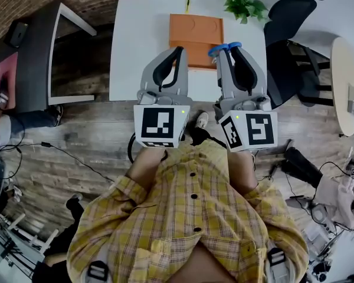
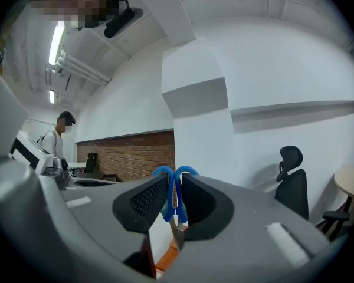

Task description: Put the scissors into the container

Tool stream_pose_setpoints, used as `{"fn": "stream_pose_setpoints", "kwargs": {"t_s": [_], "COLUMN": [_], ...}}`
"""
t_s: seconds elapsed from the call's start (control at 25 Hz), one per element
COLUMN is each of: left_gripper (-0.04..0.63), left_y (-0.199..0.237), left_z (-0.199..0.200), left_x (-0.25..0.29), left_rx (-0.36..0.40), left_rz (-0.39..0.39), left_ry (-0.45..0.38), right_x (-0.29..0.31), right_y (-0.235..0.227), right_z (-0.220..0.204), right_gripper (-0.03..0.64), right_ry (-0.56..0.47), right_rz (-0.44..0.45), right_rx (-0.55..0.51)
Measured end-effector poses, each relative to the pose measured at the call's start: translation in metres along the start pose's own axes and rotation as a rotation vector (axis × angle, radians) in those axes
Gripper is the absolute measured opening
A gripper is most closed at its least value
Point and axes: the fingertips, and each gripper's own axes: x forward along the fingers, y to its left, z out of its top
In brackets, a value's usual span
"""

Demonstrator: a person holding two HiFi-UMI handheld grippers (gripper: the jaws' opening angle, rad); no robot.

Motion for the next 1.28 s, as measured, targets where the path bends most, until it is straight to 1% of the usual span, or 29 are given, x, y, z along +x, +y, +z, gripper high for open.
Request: {"fn": "stream_pose_setpoints", "kwargs": {"t_s": [0.12,0.32,0.48,1.04,1.28], "left_gripper": [0.005,0.005,0.005,0.005,0.005], "left_y": [0.005,0.01,0.011,0.024,0.027], "left_z": [-0.005,-0.015,-0.018,-0.043,-0.061], "left_x": [0.005,0.021,0.027,0.049,0.063], "left_rx": [0.004,0.008,0.005,-0.007,-0.018], "left_rz": [0.02,0.044,0.058,0.101,0.102], "left_ry": [0.01,0.039,0.05,0.104,0.138], "right_x": [0.007,0.021,0.029,0.066,0.076], "right_y": [-0.002,-0.013,-0.021,-0.026,-0.033], "right_z": [-0.004,-0.009,-0.019,-0.061,-0.082], "right_gripper": [0.083,0.083,0.083,0.083,0.083], "right_ry": [0.008,0.017,0.037,0.148,0.205], "right_rz": [0.017,0.041,0.051,0.12,0.123], "right_rx": [0.003,0.036,0.035,-0.029,-0.062]}}
